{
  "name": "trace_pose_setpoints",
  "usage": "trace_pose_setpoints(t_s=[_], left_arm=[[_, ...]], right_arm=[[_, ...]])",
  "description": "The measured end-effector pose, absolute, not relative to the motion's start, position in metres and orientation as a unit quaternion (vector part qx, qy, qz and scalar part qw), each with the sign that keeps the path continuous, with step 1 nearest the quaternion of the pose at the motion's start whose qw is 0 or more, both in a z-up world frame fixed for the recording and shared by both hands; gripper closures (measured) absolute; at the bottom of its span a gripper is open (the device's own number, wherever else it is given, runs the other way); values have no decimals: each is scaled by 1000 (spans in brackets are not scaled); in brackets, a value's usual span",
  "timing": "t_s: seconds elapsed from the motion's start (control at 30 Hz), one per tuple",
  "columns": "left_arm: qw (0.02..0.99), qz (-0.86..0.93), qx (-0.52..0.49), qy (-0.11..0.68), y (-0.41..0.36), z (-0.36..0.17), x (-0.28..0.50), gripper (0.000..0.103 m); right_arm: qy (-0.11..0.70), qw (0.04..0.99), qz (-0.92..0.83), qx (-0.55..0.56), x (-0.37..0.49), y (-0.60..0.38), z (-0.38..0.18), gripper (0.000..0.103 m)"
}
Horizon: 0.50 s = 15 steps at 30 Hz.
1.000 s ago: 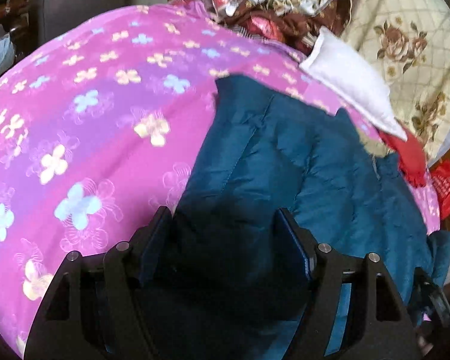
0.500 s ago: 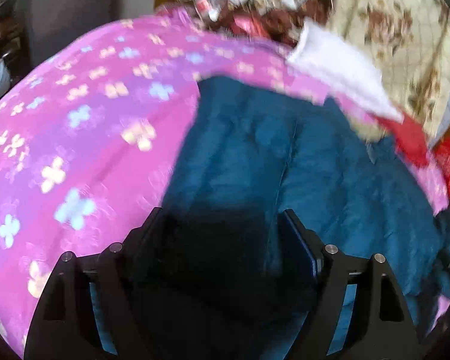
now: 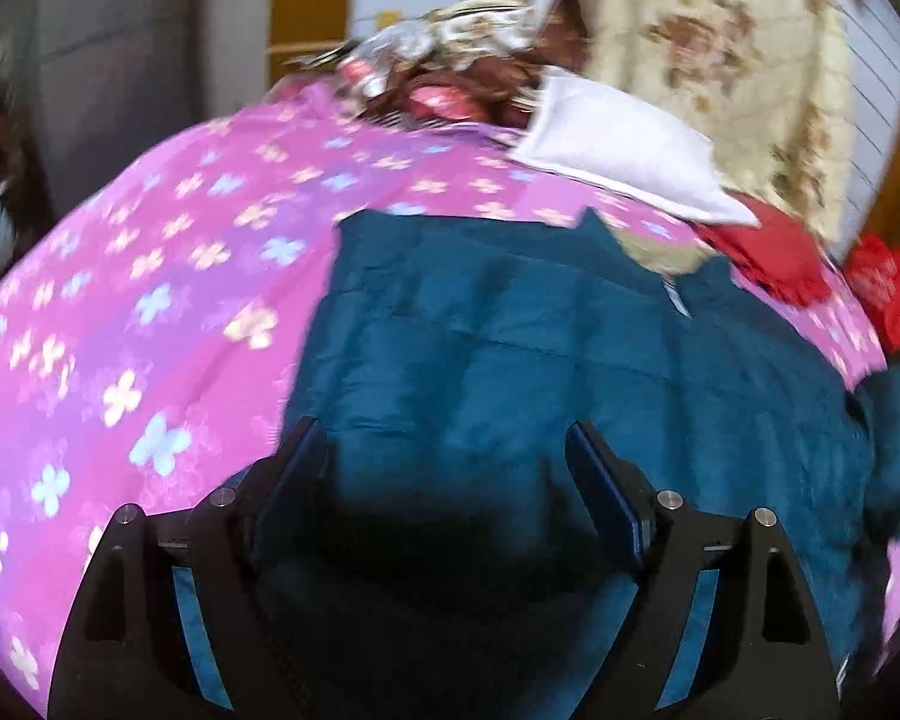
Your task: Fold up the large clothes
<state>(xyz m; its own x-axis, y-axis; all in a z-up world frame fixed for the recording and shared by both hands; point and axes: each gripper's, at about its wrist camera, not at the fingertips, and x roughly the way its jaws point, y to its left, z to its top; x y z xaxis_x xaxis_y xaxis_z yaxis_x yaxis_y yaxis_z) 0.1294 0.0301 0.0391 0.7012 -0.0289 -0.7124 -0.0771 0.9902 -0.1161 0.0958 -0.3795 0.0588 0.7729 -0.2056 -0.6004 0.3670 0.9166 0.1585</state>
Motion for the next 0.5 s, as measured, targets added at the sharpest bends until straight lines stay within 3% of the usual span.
trace_pose_setpoints(t_s=[0.13, 0.33, 0.5], left_arm=[[902, -18, -53, 428, 11, 22, 132, 21], [912, -2, -48, 408, 9, 26, 131, 21], [912, 16, -60, 406, 16, 24, 127, 21]], right_arm=[[275, 886, -312, 203, 49, -501, 55, 0], [340, 791, -410, 301, -2, -677, 4, 1], [390, 782, -406, 268, 13, -715, -16, 0]])
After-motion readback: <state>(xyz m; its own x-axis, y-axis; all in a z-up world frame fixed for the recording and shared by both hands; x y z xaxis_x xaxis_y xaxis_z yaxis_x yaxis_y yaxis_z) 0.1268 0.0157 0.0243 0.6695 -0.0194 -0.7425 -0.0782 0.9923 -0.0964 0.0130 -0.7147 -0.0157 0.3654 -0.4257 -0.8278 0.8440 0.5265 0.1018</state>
